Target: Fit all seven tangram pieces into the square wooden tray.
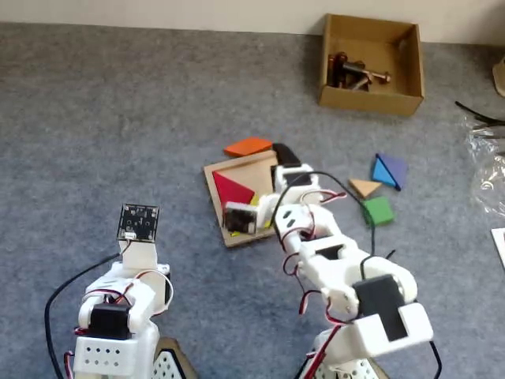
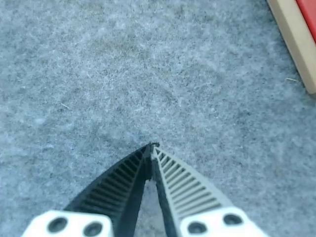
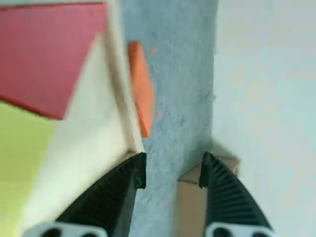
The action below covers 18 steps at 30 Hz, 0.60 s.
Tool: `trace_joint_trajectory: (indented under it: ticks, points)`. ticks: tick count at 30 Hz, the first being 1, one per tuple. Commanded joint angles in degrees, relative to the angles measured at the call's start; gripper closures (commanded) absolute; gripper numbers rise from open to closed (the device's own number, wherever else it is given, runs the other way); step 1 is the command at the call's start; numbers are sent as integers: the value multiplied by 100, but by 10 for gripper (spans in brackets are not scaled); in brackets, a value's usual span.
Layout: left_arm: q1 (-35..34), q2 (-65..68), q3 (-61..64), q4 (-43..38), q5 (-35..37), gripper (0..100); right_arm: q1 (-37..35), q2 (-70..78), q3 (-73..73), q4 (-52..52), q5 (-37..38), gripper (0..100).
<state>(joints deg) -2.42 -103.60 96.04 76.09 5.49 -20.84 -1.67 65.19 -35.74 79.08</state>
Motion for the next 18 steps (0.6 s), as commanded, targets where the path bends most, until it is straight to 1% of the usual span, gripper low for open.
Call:
trace_joint_trajectory:
  ticks: [1,3,5,8,11,16,18]
  points:
    - [92,-40,110,-18,35,995,233,-734,-743,1719,-1301,839]
    - [92,-40,110,-18,35,995,303,-1024,-1297,2985,-2154,839]
    - [92,-40,110,-18,35,995,286,-1235,-1877,4215,-2813,839]
    - [92,-40,110,-18,35,995,66,-1349,-2598,5516,-3191,839]
    - [92,-40,110,-18,35,995,-180,-1332,-3090,6079,-3218,839]
    - [92,-40,110,-18,35,995,-400,-1332,-3354,6176,-3244,839]
    - [92,-40,110,-18,35,995,-479,-1323,-3354,6369,-3244,839]
